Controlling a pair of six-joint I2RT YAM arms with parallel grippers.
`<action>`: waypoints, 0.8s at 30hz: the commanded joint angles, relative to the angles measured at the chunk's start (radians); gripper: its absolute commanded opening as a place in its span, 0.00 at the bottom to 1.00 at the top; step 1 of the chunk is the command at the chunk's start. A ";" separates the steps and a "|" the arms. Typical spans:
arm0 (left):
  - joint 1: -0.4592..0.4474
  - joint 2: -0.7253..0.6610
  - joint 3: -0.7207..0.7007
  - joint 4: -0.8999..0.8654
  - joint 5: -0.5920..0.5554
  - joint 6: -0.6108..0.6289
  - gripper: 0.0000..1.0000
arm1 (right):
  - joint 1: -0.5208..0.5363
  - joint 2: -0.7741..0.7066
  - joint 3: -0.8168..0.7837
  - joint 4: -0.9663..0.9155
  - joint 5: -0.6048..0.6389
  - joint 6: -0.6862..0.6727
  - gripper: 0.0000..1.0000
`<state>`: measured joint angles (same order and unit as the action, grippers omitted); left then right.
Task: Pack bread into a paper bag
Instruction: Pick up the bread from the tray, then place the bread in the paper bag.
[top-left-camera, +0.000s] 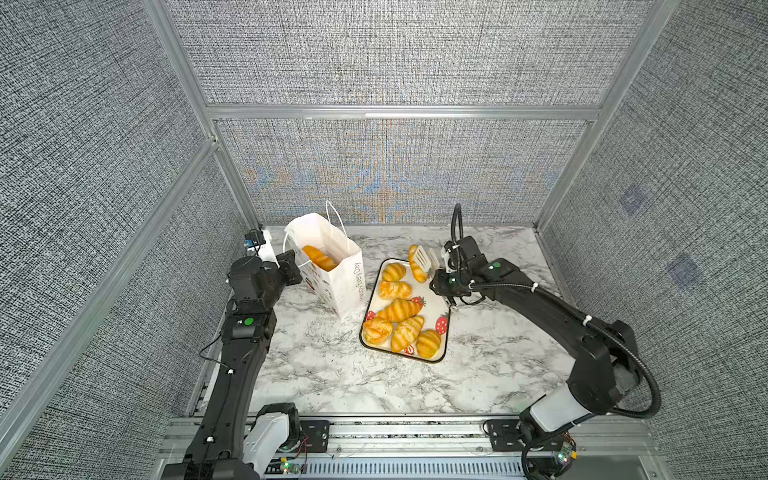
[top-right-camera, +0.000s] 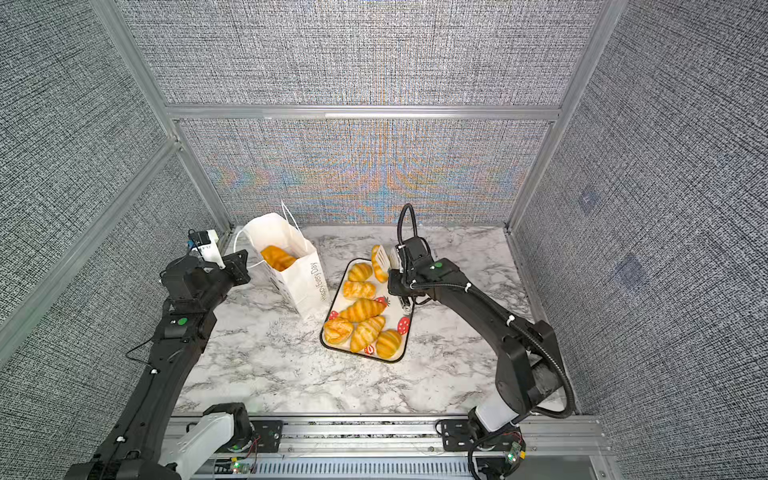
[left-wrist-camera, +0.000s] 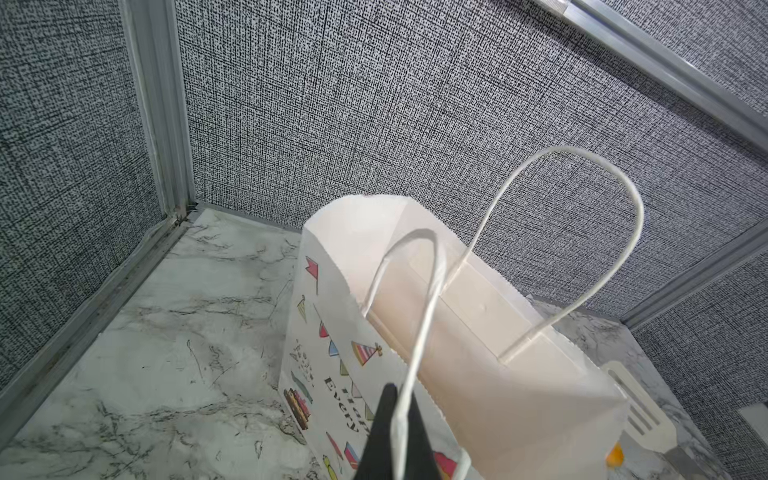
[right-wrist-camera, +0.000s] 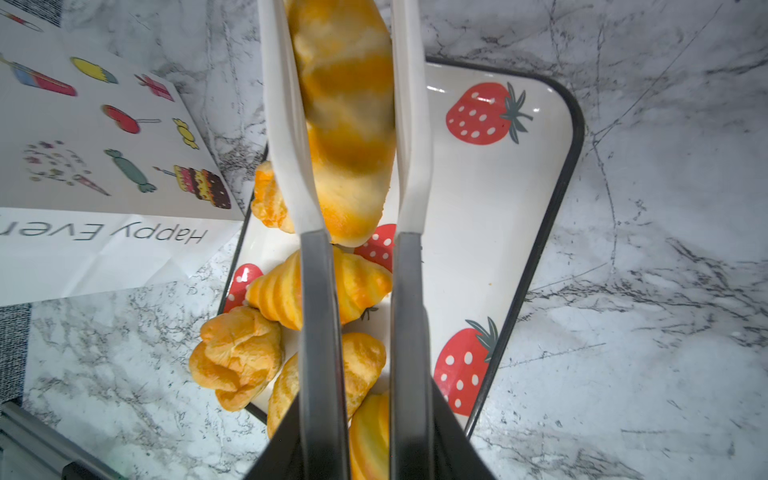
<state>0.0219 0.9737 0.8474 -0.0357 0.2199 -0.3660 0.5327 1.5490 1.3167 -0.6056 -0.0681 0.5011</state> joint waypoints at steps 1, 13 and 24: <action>0.001 -0.002 -0.002 0.026 0.016 0.016 0.00 | 0.011 -0.044 0.029 -0.005 -0.003 -0.005 0.34; -0.006 -0.017 -0.014 0.014 0.013 0.019 0.00 | 0.116 -0.142 0.185 -0.035 0.013 -0.074 0.34; -0.005 -0.036 -0.039 0.026 0.011 0.025 0.00 | 0.259 -0.095 0.369 -0.052 0.042 -0.142 0.34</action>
<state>0.0162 0.9386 0.8120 -0.0311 0.2195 -0.3481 0.7692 1.4391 1.6482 -0.6544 -0.0467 0.3885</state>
